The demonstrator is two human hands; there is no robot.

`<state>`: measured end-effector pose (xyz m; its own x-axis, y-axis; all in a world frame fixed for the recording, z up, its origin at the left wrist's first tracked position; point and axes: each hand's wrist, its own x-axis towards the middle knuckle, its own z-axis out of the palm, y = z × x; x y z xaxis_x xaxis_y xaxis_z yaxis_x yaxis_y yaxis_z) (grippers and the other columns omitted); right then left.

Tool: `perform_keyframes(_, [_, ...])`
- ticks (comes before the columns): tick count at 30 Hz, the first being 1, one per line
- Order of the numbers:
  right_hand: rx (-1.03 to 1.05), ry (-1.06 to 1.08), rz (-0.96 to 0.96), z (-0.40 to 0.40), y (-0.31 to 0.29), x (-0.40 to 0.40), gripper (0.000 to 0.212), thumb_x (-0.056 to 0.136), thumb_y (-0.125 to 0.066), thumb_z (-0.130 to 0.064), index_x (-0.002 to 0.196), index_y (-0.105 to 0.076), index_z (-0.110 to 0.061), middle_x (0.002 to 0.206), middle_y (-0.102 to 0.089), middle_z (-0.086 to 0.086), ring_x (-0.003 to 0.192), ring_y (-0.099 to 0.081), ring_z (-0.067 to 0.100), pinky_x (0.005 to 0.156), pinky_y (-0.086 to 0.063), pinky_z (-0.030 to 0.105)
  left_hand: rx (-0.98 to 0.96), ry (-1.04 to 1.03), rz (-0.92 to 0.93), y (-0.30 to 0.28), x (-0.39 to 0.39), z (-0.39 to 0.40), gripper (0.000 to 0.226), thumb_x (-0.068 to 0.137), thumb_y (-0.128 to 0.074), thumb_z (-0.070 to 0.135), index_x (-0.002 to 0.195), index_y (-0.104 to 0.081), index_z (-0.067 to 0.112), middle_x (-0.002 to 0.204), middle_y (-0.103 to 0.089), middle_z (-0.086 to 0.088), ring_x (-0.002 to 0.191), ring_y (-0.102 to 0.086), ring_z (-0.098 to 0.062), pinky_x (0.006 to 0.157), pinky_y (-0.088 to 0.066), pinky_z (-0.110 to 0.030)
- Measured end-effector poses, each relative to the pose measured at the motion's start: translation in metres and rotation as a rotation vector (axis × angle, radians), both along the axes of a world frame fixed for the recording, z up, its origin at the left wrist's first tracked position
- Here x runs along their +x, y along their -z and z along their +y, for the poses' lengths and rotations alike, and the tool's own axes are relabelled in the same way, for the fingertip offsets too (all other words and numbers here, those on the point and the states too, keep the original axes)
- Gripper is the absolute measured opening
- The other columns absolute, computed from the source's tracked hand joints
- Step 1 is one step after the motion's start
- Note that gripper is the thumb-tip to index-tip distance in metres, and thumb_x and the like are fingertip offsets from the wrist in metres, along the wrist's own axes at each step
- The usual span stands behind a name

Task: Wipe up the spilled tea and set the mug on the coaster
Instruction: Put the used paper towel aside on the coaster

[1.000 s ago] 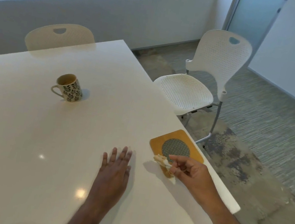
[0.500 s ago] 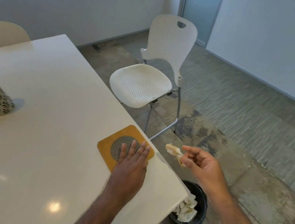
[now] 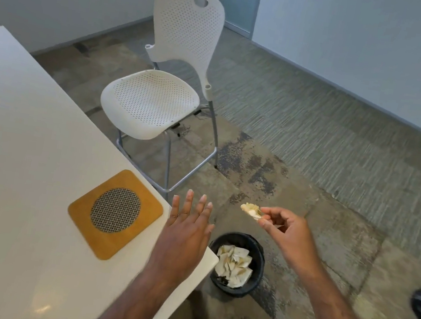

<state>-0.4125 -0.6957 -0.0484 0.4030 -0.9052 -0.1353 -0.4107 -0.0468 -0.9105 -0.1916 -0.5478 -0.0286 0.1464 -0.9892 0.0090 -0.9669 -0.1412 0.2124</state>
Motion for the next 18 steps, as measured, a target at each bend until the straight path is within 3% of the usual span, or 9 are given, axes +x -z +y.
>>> perform_keyframes(4, [-0.015,0.020,0.110,-0.007,0.026,-0.010,0.021,0.091,-0.079,-0.020,0.108,-0.076,-0.032,0.091,-0.074,-0.010,0.084,-0.068,0.003,0.074,-0.055,0.026,0.021,-0.008,0.028,0.005,-0.003,-0.003,0.057,0.115,-0.014,0.043,0.167,-0.012,0.020,0.174,-0.001,0.000,0.155,0.032,-0.020,0.123,0.029,-0.040])
perform_keyframes(7, [-0.036,0.009,0.197,-0.012,0.048,-0.014,0.023,0.090,-0.080,-0.021,0.110,-0.075,-0.030,0.098,-0.072,-0.013,0.089,-0.066,-0.003,0.072,-0.047,0.011,0.017,-0.014,0.053,0.006,-0.002,-0.003,0.057,0.114,-0.013,0.044,0.167,-0.014,0.021,0.174,-0.003,0.001,0.156,0.029,-0.019,0.125,0.026,-0.040])
perform_keyframes(11, [0.056,-0.032,0.301,-0.011,0.075,-0.018,0.029,0.089,-0.081,-0.020,0.116,-0.073,-0.024,0.102,-0.067,-0.013,0.096,-0.063,-0.002,0.072,-0.042,0.009,0.007,-0.013,0.074,0.008,-0.002,-0.002,0.057,0.114,-0.014,0.044,0.166,-0.017,0.021,0.173,-0.006,0.002,0.157,0.027,-0.017,0.126,0.024,-0.038])
perform_keyframes(14, [0.089,-0.008,0.281,-0.008,0.083,-0.019,0.023,0.090,-0.080,-0.021,0.111,-0.075,-0.026,0.100,-0.069,-0.011,0.095,-0.066,0.006,0.073,-0.046,0.015,0.004,-0.013,0.085,0.009,-0.001,-0.002,0.055,0.115,-0.019,0.043,0.166,-0.018,0.021,0.174,-0.009,0.001,0.158,0.025,-0.016,0.127,0.021,-0.039])
perform_keyframes(18, [0.099,0.000,0.199,-0.008,0.070,-0.011,0.016,0.091,-0.079,-0.027,0.104,-0.075,-0.034,0.094,-0.074,-0.013,0.086,-0.066,-0.002,0.071,-0.047,0.013,-0.001,-0.019,0.093,0.009,0.001,0.001,0.058,0.113,-0.015,0.047,0.166,-0.015,0.024,0.173,-0.005,0.004,0.158,0.027,-0.016,0.127,0.022,-0.039])
